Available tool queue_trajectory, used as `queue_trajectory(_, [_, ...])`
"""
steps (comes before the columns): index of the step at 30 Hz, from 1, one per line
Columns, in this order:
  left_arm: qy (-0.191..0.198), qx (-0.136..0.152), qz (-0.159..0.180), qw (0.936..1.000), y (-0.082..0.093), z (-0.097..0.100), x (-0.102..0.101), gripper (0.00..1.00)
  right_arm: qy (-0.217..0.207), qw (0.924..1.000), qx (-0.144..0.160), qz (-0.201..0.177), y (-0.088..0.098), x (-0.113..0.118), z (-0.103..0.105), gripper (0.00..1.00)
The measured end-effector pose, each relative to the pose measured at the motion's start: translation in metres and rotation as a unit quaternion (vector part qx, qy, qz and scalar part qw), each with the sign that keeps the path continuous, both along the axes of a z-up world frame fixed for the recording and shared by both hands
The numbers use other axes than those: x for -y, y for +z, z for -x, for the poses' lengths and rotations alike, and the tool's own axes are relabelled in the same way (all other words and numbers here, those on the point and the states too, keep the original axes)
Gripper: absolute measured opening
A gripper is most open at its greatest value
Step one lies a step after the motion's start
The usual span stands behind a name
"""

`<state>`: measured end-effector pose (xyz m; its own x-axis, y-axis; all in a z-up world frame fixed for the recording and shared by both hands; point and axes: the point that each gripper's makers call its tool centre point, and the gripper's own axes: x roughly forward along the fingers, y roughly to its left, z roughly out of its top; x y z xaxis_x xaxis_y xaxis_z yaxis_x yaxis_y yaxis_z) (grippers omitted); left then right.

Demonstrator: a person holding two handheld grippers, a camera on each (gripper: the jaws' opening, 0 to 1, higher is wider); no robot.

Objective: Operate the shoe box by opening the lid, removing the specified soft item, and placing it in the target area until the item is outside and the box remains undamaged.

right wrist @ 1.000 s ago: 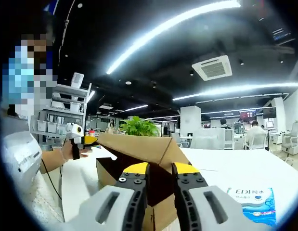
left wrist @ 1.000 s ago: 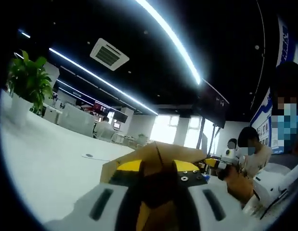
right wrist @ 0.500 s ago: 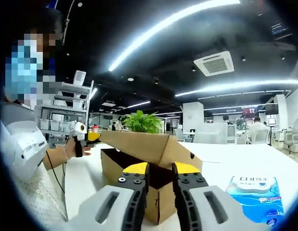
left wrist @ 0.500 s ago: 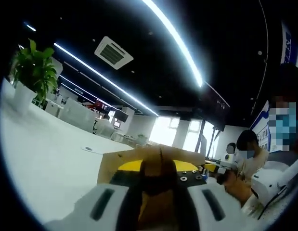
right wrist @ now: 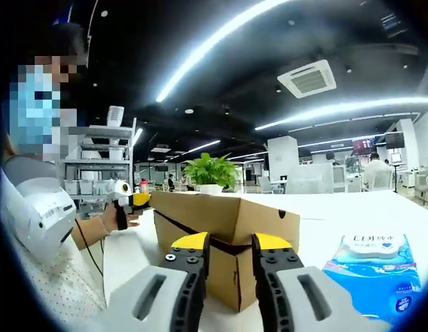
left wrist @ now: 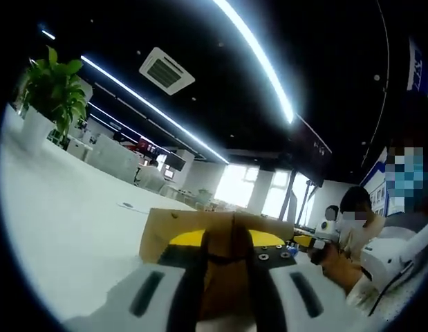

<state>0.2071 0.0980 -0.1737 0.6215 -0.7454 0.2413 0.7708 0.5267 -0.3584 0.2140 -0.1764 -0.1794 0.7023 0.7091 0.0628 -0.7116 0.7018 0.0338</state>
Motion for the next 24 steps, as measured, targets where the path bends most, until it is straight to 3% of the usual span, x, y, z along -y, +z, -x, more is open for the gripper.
queue_trajectory(8, [0.002,0.001,-0.01,0.9999,-0.003,0.002,-0.002,0.22,0.003,0.999,-0.028,-0.034,-0.001,0.0,0.001,0.23])
queue_trajectory(24, [0.014,0.004,-0.059,0.9981,-0.016,0.001,0.002,0.22,-0.007,0.9991,-0.032,0.027,-0.02,-0.002,0.002,0.22])
